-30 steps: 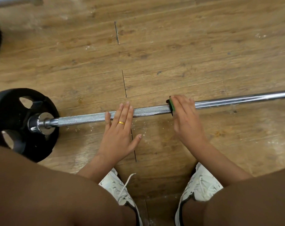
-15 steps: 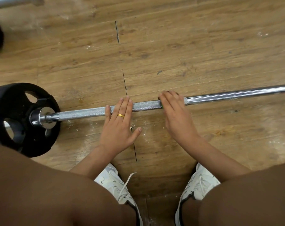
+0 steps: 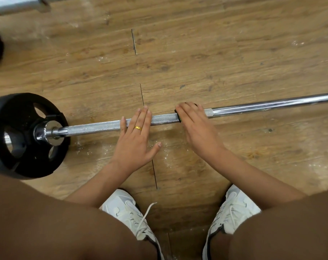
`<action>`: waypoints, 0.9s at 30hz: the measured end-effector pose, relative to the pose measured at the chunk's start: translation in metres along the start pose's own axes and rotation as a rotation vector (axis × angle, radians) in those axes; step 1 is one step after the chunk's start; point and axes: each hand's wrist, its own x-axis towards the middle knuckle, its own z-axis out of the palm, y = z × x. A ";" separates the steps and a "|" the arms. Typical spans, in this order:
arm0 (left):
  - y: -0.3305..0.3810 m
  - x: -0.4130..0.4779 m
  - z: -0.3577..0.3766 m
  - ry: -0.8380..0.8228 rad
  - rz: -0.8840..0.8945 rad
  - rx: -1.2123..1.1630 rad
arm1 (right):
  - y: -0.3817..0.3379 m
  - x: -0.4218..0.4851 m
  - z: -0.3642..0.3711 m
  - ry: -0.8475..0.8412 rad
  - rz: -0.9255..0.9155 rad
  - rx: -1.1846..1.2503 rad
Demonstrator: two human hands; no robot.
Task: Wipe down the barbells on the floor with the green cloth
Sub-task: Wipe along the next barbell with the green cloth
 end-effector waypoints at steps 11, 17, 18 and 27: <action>-0.013 0.032 -0.013 -0.043 0.014 0.016 | 0.019 0.020 -0.004 0.037 0.039 0.012; -0.026 0.053 -0.020 -0.065 0.051 0.032 | 0.040 0.042 -0.015 -0.052 -0.061 -0.057; -0.027 0.056 -0.021 -0.060 0.051 0.041 | 0.045 0.043 -0.017 -0.046 -0.039 -0.054; -0.021 0.083 -0.022 -0.073 0.015 0.094 | 0.021 0.072 0.001 0.040 -0.037 0.018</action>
